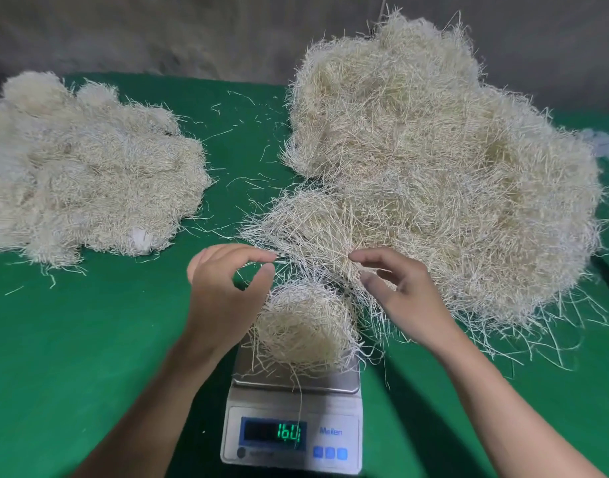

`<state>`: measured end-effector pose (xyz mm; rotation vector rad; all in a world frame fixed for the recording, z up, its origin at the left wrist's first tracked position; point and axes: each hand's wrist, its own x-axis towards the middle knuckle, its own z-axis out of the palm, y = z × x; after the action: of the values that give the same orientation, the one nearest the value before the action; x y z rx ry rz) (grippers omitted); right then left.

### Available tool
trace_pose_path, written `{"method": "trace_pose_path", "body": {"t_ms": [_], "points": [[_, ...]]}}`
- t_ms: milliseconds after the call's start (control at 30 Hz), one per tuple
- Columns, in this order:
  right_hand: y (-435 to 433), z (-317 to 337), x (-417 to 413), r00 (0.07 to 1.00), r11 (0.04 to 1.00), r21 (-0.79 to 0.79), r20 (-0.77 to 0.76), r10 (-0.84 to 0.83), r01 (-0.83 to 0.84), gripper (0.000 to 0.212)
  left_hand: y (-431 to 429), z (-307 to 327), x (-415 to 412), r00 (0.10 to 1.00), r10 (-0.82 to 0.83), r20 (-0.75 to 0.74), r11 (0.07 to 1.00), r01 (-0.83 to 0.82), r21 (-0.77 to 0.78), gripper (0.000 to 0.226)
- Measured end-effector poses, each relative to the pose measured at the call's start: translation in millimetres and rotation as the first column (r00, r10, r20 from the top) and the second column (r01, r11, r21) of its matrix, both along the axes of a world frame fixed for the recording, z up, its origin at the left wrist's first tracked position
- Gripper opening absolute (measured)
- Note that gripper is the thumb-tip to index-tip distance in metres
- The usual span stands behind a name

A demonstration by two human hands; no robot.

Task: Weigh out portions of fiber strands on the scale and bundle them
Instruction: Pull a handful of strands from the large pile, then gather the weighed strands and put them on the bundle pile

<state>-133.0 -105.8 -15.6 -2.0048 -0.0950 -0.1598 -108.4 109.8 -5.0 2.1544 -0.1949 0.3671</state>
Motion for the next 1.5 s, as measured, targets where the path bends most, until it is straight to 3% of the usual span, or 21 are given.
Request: {"method": "trace_pose_path", "body": {"t_ms": [900,967,1067,1200,1333,1433,1500], "points": [[2,-9,0,0.995,0.997,-0.071,-0.099,0.007,-0.014,0.030,0,-21,6,0.999,-0.015,0.044,1.000,0.016,-0.020,0.020],[3,-12,-1,0.987,0.987,-0.149,-0.151,0.046,-0.068,0.048,3,-29,9,0.999,0.043,-0.002,0.999,-0.043,-0.018,0.031],[17,-23,-1,0.939,0.941,-0.254,-0.315,0.137,-0.223,0.110,5,-42,14,0.979,0.062,-0.195,0.996,-0.048,0.076,0.037],[48,-59,2,0.952,0.789,-0.556,-0.284,0.118,-0.263,0.134,-1,-63,13,0.912,-0.096,-0.398,0.979,0.159,0.129,0.032],[62,-85,9,0.954,0.671,-0.690,-0.287,0.088,-0.270,0.128,-8,-73,11,0.864,-0.181,-0.470,0.970,0.237,0.062,0.023],[55,-86,16,0.975,0.774,-0.608,-0.216,0.054,-0.178,0.093,-12,-76,6,0.860,-0.129,-0.493,0.989,0.074,-0.130,0.038],[55,-69,22,0.992,0.853,-0.513,-0.125,0.032,-0.092,0.083,-19,-58,9,0.817,-0.179,-0.548,0.939,-0.024,-0.343,0.046]]}}
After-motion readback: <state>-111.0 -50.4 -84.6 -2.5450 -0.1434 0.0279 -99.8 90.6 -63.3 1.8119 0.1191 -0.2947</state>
